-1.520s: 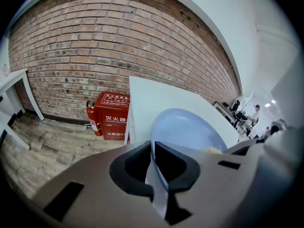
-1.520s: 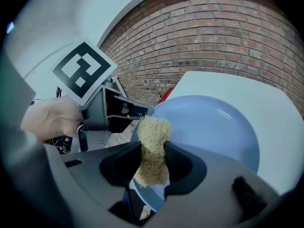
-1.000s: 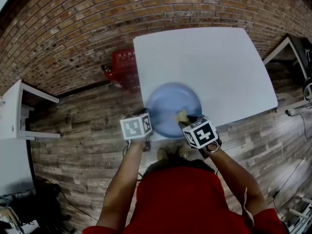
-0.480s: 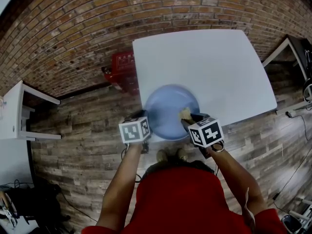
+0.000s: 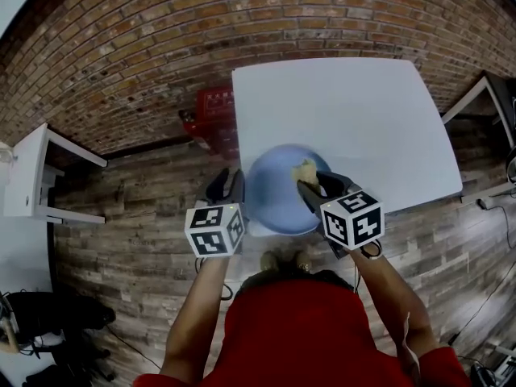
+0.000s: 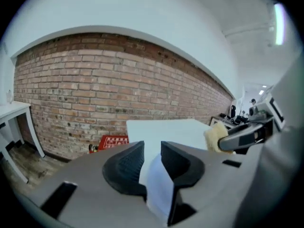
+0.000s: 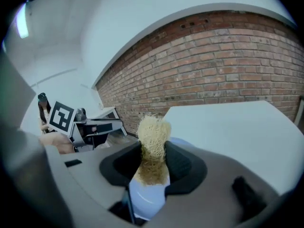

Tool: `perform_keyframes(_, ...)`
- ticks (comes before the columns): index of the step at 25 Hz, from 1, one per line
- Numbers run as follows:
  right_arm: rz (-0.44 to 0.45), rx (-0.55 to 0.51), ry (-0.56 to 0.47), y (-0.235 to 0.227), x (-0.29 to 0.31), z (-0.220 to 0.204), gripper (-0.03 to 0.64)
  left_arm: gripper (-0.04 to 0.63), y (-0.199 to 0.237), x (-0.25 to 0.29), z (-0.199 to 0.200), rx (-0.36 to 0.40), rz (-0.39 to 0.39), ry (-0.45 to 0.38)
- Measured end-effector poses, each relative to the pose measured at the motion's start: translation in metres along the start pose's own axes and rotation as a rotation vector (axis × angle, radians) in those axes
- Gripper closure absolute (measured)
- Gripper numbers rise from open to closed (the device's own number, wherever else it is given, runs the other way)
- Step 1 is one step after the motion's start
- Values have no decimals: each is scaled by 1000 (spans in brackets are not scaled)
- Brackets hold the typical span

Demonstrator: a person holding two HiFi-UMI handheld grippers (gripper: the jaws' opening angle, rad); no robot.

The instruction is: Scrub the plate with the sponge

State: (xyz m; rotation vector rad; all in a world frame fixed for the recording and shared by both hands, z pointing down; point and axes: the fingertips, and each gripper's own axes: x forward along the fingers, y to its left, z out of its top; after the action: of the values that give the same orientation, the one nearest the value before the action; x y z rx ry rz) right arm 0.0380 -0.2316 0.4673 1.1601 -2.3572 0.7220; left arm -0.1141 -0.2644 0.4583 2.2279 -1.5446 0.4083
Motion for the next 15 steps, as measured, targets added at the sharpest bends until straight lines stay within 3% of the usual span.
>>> perform_keyframes(3, 35, -33, -140, 11, -12, 38, 463, 509, -19, -17, 44, 29, -47, -159)
perform_keyframes(6, 75, -71, -261, 23, -24, 67, 463, 537, -39, -31, 76, 64, -86, -266)
perform_keyframes(11, 113, -178, -435, 49, -47, 99, 463, 563, -69, -51, 107, 136, -135, -385)
perform_keyframes(15, 127, -263, -527, 67, -60, 112, 463, 574, -86, -59, 117, 165, -168, -432)
